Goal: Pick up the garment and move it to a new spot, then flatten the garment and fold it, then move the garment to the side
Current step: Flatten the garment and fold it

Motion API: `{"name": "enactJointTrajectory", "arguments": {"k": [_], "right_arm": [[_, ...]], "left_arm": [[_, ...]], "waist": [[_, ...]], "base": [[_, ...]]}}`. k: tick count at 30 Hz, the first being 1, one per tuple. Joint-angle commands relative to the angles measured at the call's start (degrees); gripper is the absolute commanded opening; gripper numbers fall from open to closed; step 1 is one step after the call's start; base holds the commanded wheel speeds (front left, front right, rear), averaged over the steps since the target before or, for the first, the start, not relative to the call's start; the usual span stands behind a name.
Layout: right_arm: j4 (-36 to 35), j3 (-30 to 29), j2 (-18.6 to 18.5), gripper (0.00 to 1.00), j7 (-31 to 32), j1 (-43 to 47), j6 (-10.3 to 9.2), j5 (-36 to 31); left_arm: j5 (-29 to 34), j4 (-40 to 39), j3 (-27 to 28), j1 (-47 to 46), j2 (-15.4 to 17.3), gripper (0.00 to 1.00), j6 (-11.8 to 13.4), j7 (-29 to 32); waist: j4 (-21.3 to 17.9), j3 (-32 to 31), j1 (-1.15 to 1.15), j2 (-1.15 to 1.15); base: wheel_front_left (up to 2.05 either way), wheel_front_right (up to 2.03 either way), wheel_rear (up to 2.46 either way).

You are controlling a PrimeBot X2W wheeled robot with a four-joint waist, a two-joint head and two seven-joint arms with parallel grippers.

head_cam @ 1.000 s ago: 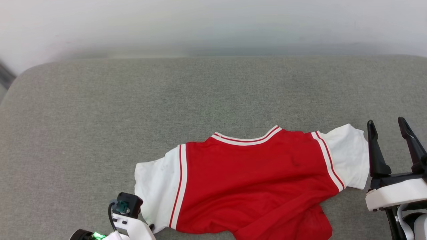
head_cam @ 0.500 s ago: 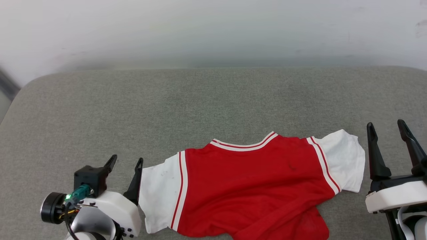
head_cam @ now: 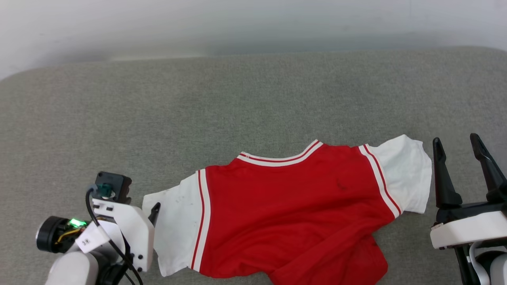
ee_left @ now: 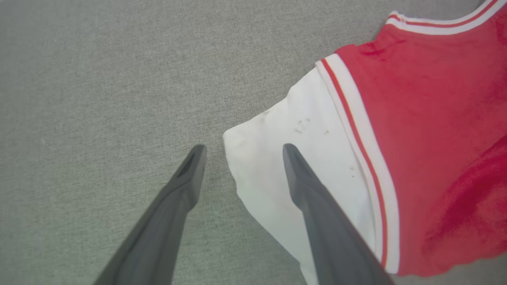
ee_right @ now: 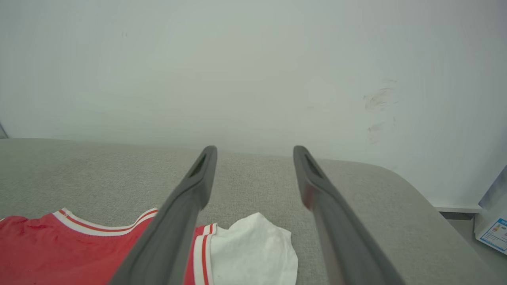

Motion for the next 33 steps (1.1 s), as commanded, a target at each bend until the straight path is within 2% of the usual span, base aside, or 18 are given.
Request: {"name": "enactJointTrajectory", "arguments": {"k": [1, 6, 20, 21, 22, 23, 26, 33], "right_arm": [[-0.2, 0.1, 0.3, 1.0, 0.0, -0.7, -0.04, -0.5], [-0.3, 0.7, 0.7, 1.0, -0.2, -1.5, -0.04, -0.7], [0.0, 1.4, 0.8, 1.0, -0.7, -3.1, -0.04, -1.3], [0.0, 1.4, 0.8, 1.0, -0.7, -3.0, -0.04, -1.4], [0.0, 1.4, 0.8, 1.0, -0.7, -3.0, -0.04, -1.4], [0.1, 1.4, 0.7, 1.0, -0.7, -3.0, -0.04, -1.5], [0.4, 1.2, 0.6, 1.0, -0.5, -3.0, -0.04, -1.6], [1.3, 1.7, -1.2, 1.0, 3.0, -1.8, -0.04, -1.8]], "left_arm": [[0.0, -0.3, 0.1, -1.0, 0.5, 1.0, 0.3, 1.0], [0.4, 0.7, 0.7, -2.6, 1.6, 1.0, 1.9, 5.3], [-1.4, 10.0, -1.4, -2.1, 1.3, 1.0, 1.0, 9.5], [-1.7, 10.7, -1.7, -1.6, 1.1, 0.84, 0.7, 10.2], [-2.1, 11.4, -1.9, -1.4, 0.9, 0.05, 0.6, 10.4], [-2.4, 11.9, -1.8, -1.3, 0.8, 0.0, 0.7, 10.2], [-2.4, 12.2, -1.3, -1.7, 0.5, 0.0, 1.0, 7.8], [-0.3, 8.8, 0.2, -4.5, 0.6, 0.0, 2.3, -2.0]], "waist": [[-0.8, 1.4, 0.0, 0.0], [-1.8, 4.4, 0.0, 0.0], [-2.8, 7.9, 0.0, 0.0], [-2.8, 8.0, 0.0, 0.0], [-2.8, 8.1, 0.0, 0.0], [-2.8, 8.1, 0.0, 0.0], [-2.7, 7.7, 0.0, 0.0], [-1.5, 4.9, 0.0, 0.0]], "base": [[0.0, 0.0, 0.0], [0.0, 0.0, 0.0], [0.0, 0.0, 0.0], [0.0, 0.0, 0.0], [0.0, 0.0, 0.0], [0.0, 0.0, 0.0], [0.0, 0.0, 0.0], [0.0, 0.0, 0.0]]}}
